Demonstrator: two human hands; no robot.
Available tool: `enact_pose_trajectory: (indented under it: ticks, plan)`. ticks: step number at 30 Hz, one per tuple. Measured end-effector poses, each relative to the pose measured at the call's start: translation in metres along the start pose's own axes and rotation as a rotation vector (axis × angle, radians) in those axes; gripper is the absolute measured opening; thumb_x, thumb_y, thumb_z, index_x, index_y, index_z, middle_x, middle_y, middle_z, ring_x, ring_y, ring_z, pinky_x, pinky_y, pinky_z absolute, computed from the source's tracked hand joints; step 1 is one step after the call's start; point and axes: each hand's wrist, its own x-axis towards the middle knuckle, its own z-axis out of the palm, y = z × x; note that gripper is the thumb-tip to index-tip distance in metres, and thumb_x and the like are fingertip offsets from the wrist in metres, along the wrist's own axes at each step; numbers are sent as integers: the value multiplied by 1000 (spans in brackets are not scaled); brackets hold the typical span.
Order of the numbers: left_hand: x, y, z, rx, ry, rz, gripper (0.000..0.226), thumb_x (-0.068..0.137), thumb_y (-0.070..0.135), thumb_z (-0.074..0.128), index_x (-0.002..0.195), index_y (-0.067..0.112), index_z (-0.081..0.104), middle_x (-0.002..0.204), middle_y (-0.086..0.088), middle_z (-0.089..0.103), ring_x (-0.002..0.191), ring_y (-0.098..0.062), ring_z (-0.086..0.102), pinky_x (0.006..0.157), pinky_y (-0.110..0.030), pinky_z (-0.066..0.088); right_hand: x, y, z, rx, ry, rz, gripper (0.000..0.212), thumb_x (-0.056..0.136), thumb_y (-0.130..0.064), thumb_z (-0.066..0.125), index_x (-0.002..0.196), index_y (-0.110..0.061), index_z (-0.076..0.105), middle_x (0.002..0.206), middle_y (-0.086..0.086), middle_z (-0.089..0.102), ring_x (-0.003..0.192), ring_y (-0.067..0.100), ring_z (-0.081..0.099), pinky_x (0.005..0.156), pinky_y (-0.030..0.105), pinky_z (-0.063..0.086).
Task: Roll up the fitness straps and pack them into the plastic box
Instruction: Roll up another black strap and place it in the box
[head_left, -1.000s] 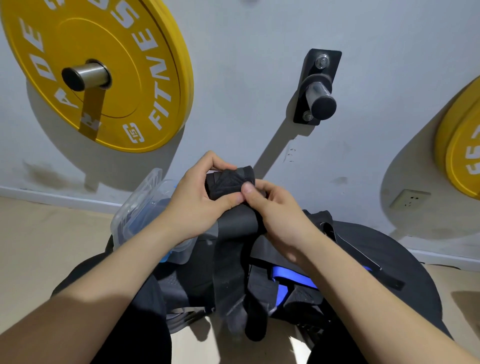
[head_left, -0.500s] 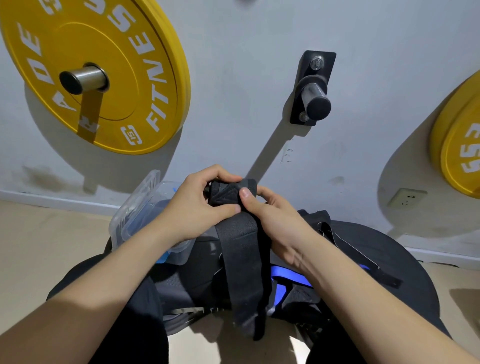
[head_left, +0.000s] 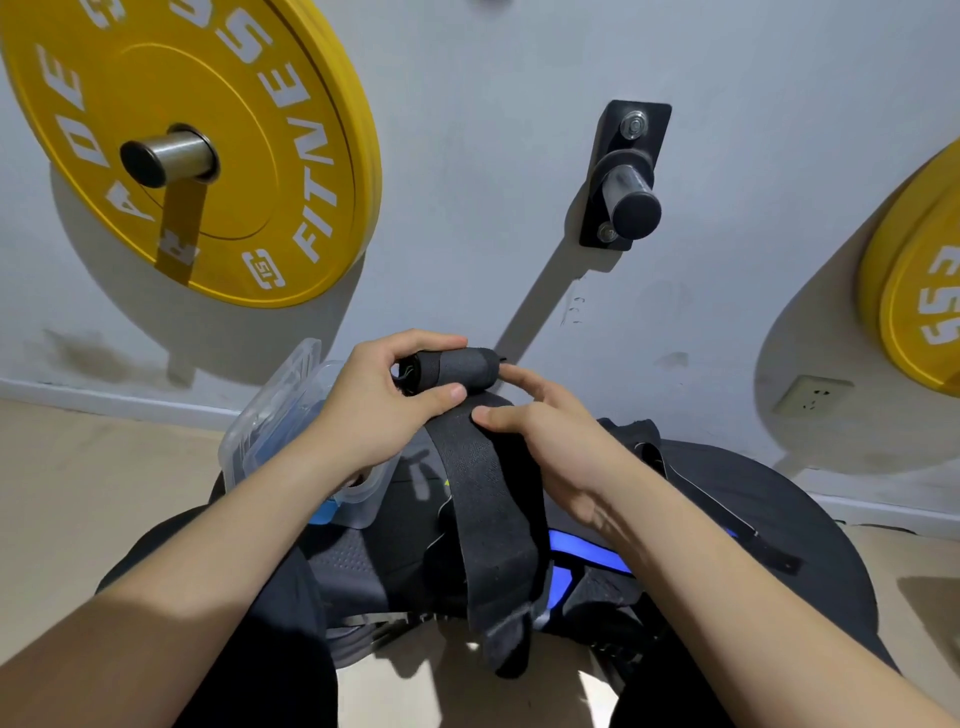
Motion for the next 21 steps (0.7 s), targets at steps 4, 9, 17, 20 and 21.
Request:
enact_pose_trajectory:
  ticks: [4, 9, 17, 20, 21]
  plan:
    - [0, 4, 1, -83, -23, -39, 16, 102, 21, 75, 114, 25, 84, 115, 11, 81, 112, -7, 74, 97, -33, 60, -2, -1, -2, 33, -31, -17, 49, 97, 1, 64, 139, -25, 64, 115, 19, 80, 110, 36, 78, 102, 50, 60]
    - [-2, 7, 5, -36, -64, -9, 34, 94, 12, 82, 126, 23, 77, 120, 5, 78, 109, -6, 75, 95, -23, 60, 4, 6, 0, 14, 112, -10, 50, 98, -15, 69, 147, -14, 57, 131, 18, 74, 122, 34, 72, 111, 51, 54]
    - [-5, 6, 1, -221, -229, -94, 46, 94, 10, 81, 136, 21, 67, 123, -1, 77, 113, -12, 75, 87, -21, 60, -4, 0, 0, -68, 18, -100, 43, 112, -38, 55, 123, -3, 76, 118, 19, 80, 115, 35, 76, 111, 53, 54]
    - [-8, 7, 4, -314, -263, -97, 40, 101, 19, 73, 139, 25, 60, 119, 3, 77, 109, -13, 76, 78, -25, 62, -6, 1, 2, -96, 45, -163, 40, 113, -34, 54, 123, -1, 75, 116, 20, 79, 115, 37, 76, 111, 55, 54]
    - [-8, 8, 5, -291, -251, -73, 39, 103, 16, 71, 139, 26, 61, 117, 6, 78, 106, -11, 76, 75, -24, 62, -6, 1, 3, -110, 54, -172, 37, 112, -34, 56, 125, -4, 74, 116, 19, 80, 113, 36, 77, 109, 55, 55]
